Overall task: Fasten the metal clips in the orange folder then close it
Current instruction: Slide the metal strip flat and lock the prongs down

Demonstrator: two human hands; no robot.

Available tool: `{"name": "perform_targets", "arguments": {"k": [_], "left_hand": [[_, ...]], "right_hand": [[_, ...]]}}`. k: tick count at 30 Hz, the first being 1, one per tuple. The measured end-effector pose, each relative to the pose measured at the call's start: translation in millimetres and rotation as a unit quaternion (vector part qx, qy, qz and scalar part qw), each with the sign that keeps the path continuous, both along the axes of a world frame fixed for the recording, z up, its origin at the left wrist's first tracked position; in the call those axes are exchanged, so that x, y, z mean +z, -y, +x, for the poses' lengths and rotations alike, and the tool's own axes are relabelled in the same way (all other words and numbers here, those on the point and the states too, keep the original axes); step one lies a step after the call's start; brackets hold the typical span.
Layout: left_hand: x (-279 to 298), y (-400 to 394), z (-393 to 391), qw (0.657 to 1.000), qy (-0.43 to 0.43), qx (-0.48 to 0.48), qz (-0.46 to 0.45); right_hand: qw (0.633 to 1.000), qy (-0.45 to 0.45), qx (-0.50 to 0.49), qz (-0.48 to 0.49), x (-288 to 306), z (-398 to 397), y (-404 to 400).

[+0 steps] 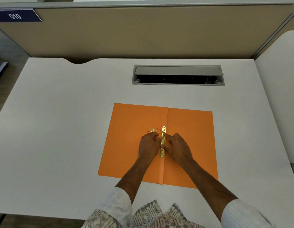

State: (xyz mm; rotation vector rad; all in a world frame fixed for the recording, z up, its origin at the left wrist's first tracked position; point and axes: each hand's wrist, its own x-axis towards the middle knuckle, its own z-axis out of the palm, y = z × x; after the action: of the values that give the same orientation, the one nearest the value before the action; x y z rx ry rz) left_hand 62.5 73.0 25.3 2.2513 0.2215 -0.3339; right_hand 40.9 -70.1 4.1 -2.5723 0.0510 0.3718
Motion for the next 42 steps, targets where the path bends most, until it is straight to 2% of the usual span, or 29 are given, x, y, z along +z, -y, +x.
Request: {"name": "perform_targets", "arguments": {"k": [9,18,34,42], "left_hand": [[-8,1,19,0.999,0.011,0.011,-0.031],[-10,16,31,0.997,0.027,-0.039,-0.055],[-18,12,57,0.996,0.057,-0.06,0.025],[-21,13,66,0.994,0.063,-0.08,0.048]], "right_hand": [[0.998,-0.038,0.025,-0.048,6,1,-4],[0.995,-0.052,0.039,-0.078,9,6,-8],[0.991,-0.021,0.058,-0.117,11,-4,-11],[0.991,-0.039,0.05,-0.114,11,1,-12]]}}
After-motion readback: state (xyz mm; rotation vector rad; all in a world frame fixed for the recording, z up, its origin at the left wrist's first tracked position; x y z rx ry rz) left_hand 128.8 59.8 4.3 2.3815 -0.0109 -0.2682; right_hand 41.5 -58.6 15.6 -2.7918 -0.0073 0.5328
